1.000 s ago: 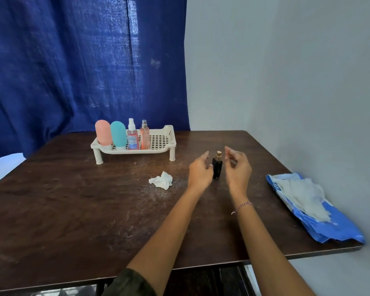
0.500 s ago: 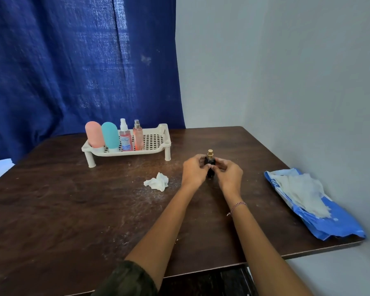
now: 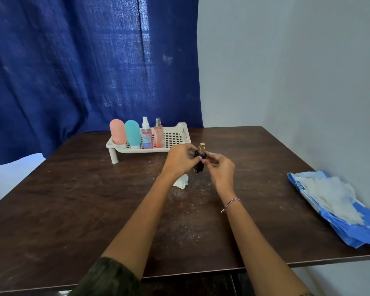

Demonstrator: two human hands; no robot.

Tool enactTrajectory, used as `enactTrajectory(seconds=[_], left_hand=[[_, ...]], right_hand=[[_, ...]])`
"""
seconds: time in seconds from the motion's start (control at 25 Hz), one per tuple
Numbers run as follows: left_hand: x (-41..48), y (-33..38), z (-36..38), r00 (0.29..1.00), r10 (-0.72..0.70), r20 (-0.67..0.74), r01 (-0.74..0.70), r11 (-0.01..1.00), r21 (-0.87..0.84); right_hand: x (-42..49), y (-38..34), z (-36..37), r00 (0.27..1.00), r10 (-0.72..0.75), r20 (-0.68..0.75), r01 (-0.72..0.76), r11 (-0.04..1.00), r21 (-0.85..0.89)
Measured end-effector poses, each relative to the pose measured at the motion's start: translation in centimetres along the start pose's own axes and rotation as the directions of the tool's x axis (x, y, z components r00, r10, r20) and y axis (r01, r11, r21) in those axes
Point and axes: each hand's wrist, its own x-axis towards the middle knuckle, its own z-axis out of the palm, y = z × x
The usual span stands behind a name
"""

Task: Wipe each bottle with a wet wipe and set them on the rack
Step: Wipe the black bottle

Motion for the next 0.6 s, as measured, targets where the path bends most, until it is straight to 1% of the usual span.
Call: enactTrajectory(seconds=[0.2,0.4,0.52,0.6], left_hand=[[-0.6,-2.2,-1.3,0.998,-0.040,0.038,0.039,0.999,0.034],[-1.1,-3.9,-1.1,0.997,-0.073,0.011,0.073,0.997,-0.026],[-1.0,-4.0,-0.7,0.998,-0.062,-0.008,0.062,0.997,-0.053],[-1.2,-4.1,-0.3,0.998,-0.059,-0.029,0.056,0.995,-0.077]], right_hand=[[-0.9,0.3,1.6,0.997,-0.055,0.053,0.057,0.998,-0.035],[-1.3,0.6,1.9,0.989,-0.092,0.119,0.102,0.991,-0.083],[-1.6,0.3,1.8,0.987,-0.129,0.093,0.138,0.986,-0.098],[-1.9,0.1,1.6,0.978,-0.206,0.021,0.207,0.970,-0.128]])
